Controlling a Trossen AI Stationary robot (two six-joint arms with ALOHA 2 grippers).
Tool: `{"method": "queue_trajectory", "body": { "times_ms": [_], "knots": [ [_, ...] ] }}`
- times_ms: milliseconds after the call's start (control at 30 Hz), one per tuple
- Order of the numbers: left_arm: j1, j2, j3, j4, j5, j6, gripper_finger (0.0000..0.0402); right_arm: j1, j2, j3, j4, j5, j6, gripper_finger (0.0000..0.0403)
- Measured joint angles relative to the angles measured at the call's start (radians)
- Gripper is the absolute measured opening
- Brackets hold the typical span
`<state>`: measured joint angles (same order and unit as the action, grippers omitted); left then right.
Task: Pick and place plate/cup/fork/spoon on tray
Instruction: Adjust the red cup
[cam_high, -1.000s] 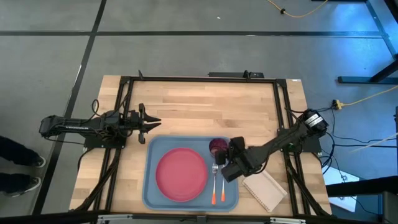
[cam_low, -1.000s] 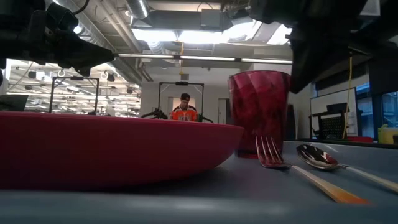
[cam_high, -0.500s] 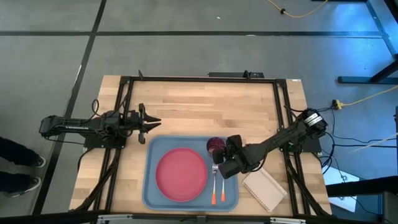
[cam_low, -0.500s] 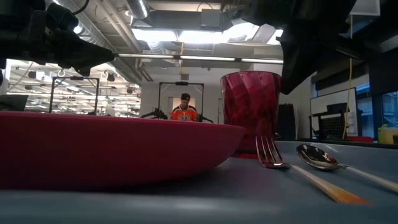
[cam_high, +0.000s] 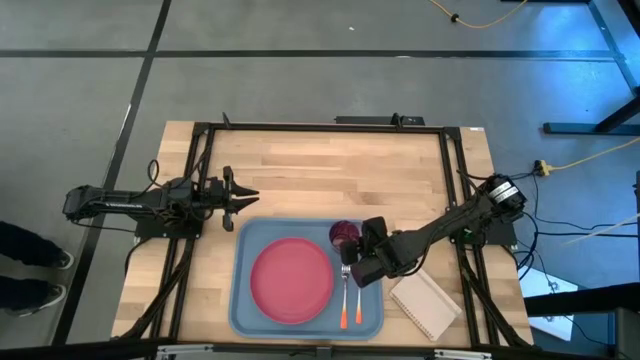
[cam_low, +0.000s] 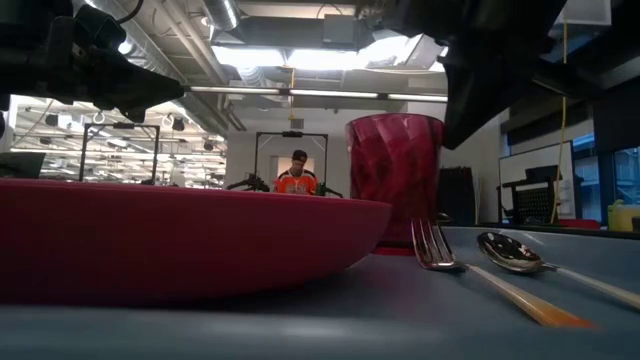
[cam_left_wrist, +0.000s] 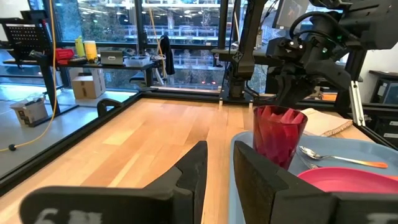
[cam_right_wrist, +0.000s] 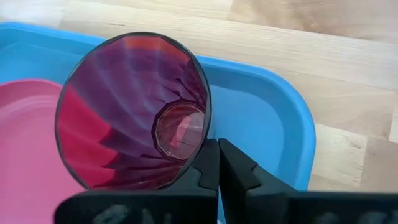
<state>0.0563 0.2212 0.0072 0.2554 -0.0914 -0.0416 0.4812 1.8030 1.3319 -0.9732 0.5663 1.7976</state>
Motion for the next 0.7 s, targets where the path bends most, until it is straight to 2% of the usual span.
{"method": "queue_trajectory", "body": {
  "times_ms": [500,700],
  "knots": [
    [0.000,0.000,0.000,0.000,0.000,0.000,0.0071,-0.011,0.000,0.000,0.019,0.007,-0.048,0.0000],
    [0.000,0.000,0.000,0.000,0.000,0.000,0.0071,-0.009,0.002,0.010,-0.040,0.008,0.030,0.0000]
  ]
}}
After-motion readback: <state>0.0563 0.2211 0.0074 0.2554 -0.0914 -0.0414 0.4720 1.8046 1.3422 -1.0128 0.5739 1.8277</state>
